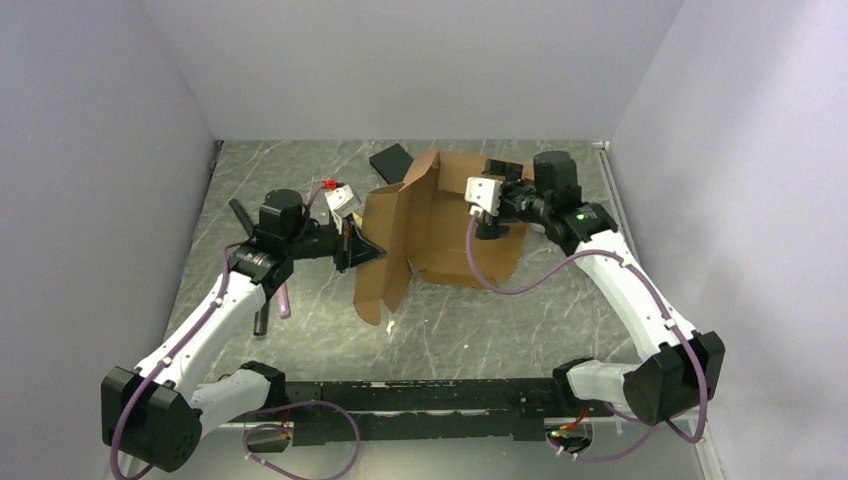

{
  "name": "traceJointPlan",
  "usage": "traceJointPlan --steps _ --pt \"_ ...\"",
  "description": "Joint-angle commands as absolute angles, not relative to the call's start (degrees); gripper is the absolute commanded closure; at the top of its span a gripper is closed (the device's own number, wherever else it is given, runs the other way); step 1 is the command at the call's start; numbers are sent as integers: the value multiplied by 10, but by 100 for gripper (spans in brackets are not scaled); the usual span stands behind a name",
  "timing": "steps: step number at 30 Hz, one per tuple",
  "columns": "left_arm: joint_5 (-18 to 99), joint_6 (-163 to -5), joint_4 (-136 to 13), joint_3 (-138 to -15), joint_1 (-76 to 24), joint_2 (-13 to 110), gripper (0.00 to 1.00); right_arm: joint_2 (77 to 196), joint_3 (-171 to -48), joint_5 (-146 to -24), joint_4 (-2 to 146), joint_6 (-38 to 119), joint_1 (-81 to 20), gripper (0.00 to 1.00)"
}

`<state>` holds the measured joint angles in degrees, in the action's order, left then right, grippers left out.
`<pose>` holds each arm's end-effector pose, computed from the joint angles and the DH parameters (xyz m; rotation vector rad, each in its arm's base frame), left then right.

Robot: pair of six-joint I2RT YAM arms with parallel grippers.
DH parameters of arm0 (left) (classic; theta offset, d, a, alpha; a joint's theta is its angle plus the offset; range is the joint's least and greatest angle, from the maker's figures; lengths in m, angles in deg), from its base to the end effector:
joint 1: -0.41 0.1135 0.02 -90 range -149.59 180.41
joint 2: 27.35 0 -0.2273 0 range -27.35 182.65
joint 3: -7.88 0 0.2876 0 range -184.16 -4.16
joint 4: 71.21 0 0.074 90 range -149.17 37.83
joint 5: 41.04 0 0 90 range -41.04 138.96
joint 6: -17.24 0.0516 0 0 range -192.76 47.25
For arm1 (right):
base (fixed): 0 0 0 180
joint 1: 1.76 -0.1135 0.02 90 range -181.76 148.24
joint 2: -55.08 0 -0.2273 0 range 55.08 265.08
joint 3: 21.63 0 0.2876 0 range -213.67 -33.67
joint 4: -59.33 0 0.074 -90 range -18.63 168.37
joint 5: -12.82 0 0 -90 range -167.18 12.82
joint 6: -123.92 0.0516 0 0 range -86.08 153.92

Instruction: Fold the paper box

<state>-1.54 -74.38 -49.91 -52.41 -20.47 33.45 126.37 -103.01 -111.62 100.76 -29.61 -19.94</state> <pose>0.2623 -0.1427 0.2697 0.9015 1.7439 -1.1121 0.3042 0.1306 0.3186 -1.5614 1.2765 0.1378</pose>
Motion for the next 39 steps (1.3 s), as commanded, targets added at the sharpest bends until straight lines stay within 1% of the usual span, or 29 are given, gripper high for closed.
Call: traceJointPlan --steps 1,8,11,12,18,21,24,26,28,33,39 --pt "-13 -768 -531 -534 -209 337 100 1254 -982 -947 847 -318 -241 0" --pt "-12 -772 -529 -532 -209 346 100 1258 -884 -795 661 -378 -300 1" --pt "-14 -771 -530 -532 -209 347 100 1265 -854 -757 598 -405 -312 3" --pt "-14 -771 -531 -532 -209 347 100 1266 -850 -754 586 -411 -314 6" --pt "-12 -767 -534 -534 -209 350 100 1266 -840 -742 560 -421 -322 29" --pt "-10 -768 -535 -540 -209 355 100 1264 -854 -742 582 -406 -326 46" --pt "-3 -768 -535 -550 -209 361 100 1267 -881 -748 610 -374 -329 60" --pt "6 -768 -535 -559 -209 367 100 1269 -901 -755 636 -354 -332 67" --pt "15 -770 -535 -567 -209 374 100 1273 -918 -761 651 -338 -333 72" --pt "29 -774 -544 -584 -209 390 100 1282 -951 -769 679 -316 -335 81" --pt "29 -786 -558 -608 -209 407 100 1291 -972 -796 710 -315 -338 89"
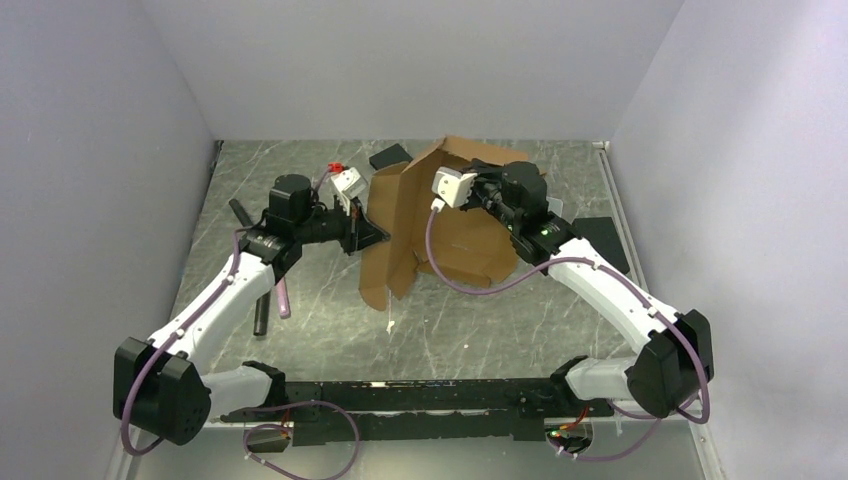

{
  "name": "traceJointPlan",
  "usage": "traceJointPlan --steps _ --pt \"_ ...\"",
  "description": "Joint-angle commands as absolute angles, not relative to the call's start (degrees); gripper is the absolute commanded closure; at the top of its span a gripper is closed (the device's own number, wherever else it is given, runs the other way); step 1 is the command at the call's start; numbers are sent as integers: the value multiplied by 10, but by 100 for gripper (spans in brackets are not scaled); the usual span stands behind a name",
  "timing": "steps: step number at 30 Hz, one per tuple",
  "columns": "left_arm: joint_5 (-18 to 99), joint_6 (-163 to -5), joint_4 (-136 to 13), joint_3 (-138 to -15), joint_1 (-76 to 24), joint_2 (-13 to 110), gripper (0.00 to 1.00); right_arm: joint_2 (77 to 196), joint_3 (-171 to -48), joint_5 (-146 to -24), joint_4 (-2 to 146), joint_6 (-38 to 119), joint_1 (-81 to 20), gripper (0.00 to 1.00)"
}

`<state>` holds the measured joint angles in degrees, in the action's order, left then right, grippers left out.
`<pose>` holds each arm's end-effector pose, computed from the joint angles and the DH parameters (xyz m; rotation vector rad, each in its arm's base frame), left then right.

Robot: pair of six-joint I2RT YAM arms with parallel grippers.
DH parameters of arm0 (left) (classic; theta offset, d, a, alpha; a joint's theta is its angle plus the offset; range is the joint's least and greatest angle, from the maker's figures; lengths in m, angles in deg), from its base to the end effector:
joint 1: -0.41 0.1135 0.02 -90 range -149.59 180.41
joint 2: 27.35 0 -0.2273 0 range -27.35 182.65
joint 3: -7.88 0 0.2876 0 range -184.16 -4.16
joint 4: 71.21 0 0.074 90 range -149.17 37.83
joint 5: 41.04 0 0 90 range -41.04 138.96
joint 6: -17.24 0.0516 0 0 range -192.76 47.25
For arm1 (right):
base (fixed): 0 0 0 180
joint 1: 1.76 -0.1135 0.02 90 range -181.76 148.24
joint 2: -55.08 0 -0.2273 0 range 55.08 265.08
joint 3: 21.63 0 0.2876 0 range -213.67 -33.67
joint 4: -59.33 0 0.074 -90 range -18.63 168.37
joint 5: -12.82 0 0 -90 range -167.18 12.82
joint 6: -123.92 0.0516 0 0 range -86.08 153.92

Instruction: Fold the paper box

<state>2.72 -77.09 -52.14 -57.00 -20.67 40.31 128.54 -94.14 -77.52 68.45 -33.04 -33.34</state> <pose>0.2877 -0.1508 0.2690 0.8195 1.7995 -1.0738 0.3121 0.1922 0.3047 -1.3424 1.1500 -0.4451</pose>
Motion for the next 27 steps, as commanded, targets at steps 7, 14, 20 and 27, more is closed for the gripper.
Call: traceJointPlan --steps 7,14,20,27 --pt "37 -826 -587 -608 -208 412 100 1287 -972 -817 744 -326 -338 93" --pt "19 -832 -600 -615 -209 421 100 1297 -996 -832 758 -301 -336 94" --pt "28 -792 -551 -629 -209 425 100 1300 -1117 -941 888 -190 -299 69" --pt "49 -736 -519 -634 -209 427 100 1282 -1163 -1131 896 3 -120 28"
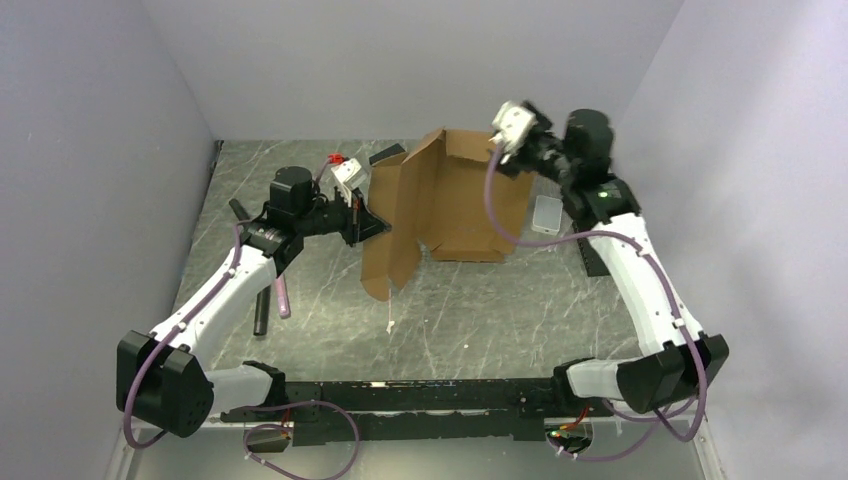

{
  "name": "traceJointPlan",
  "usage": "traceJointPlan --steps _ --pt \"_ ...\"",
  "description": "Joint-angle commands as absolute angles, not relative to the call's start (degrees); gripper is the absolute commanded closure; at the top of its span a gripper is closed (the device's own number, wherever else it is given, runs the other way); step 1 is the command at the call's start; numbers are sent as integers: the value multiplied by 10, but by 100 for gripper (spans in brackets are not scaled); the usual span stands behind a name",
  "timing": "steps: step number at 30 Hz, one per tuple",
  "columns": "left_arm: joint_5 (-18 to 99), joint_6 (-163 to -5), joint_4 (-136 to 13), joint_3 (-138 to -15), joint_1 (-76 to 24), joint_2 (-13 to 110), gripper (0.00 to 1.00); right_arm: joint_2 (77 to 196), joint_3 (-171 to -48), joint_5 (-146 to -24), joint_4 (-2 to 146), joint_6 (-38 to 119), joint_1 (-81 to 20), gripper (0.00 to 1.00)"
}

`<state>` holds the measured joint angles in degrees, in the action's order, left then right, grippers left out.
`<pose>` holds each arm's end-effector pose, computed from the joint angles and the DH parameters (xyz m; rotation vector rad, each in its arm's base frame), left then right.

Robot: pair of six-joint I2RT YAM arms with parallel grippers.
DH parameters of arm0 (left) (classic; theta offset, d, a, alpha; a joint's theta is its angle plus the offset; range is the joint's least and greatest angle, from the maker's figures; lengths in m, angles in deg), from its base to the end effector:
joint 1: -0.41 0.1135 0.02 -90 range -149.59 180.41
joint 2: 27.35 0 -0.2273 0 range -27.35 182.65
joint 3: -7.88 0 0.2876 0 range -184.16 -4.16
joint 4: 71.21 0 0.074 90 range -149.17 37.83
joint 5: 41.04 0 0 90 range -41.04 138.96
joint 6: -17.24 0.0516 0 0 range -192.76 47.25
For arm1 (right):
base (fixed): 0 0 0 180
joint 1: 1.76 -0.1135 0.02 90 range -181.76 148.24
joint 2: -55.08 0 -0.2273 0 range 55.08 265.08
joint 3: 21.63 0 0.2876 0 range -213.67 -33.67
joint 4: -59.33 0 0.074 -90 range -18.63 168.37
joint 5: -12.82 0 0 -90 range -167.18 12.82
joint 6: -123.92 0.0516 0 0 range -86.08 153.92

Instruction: Fold the paper box

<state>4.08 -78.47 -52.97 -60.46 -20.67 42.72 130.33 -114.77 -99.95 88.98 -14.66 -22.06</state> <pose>0.2985 -0.1541 0.2807 0.7893 1.7877 -1.0588 0.3259 0.1418 0.3969 -1.2167 1.2715 -0.0059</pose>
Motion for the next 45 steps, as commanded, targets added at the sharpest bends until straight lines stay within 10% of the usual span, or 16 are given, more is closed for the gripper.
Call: traceJointPlan --steps 1,10,35,45 --pt "51 -735 -517 -635 -209 427 100 1280 -1150 -1149 883 47 -86 24" --pt "45 -714 -534 -624 -208 414 100 1276 -932 -1243 648 326 126 9" --pt "28 -724 -582 -599 -208 409 100 1440 -900 -1288 486 394 101 25" --pt "32 -748 -587 -581 -208 405 100 1435 -891 -1448 515 332 102 12"
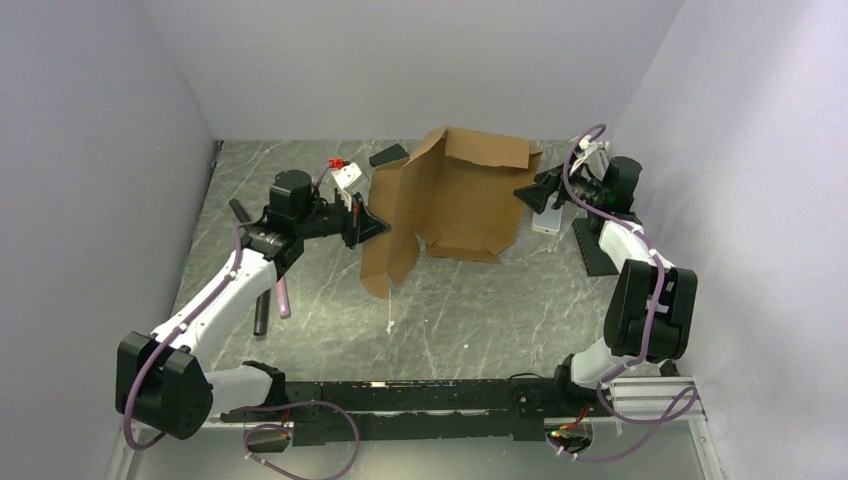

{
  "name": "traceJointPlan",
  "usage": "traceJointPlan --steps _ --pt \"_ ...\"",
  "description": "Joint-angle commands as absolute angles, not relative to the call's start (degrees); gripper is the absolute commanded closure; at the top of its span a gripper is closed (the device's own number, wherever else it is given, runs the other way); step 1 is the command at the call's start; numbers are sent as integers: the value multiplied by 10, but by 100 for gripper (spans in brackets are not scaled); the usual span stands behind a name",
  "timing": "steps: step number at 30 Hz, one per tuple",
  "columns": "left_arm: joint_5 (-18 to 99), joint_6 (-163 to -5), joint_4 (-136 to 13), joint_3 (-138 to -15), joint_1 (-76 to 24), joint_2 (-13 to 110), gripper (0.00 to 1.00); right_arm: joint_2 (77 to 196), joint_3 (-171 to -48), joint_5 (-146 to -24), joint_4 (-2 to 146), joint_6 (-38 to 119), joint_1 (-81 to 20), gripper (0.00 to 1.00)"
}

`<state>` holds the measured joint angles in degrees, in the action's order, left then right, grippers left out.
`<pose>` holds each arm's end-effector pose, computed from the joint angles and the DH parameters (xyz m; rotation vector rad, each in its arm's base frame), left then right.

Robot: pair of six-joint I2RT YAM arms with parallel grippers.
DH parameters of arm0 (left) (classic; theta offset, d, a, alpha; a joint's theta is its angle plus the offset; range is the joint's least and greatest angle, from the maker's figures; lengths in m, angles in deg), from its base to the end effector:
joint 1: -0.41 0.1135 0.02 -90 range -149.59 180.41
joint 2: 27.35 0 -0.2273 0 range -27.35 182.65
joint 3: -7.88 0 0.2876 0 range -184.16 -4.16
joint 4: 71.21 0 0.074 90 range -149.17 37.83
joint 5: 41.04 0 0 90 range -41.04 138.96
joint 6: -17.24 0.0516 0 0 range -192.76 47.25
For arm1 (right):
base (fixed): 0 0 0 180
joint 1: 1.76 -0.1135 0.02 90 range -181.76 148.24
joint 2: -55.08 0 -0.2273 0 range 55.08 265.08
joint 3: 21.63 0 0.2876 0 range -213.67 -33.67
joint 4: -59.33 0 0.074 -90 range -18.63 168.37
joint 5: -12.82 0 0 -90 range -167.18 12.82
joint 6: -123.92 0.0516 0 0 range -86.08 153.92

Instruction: Fold the paper box

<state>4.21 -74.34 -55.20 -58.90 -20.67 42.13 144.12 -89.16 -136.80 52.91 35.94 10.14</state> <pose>0.2971 -0.1535 0.2773 0.8485 1.7247 -1.0038 0.3814 -0.0349 0.2093 -0.5107 1.6981 0.8197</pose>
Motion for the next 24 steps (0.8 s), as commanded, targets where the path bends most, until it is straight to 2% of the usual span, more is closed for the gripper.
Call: traceJointPlan --steps 1,8,19,24 --pt "32 -749 -598 -579 -208 405 100 1439 -893 -1452 510 337 102 10" --pt "23 -747 -605 -575 -209 408 100 1482 -900 -1451 406 502 101 1" --pt "11 -750 -612 -575 -209 414 100 1517 -867 -1485 156 745 94 0" --pt "19 -745 -604 -581 -217 418 100 1526 -874 -1467 125 819 88 0"
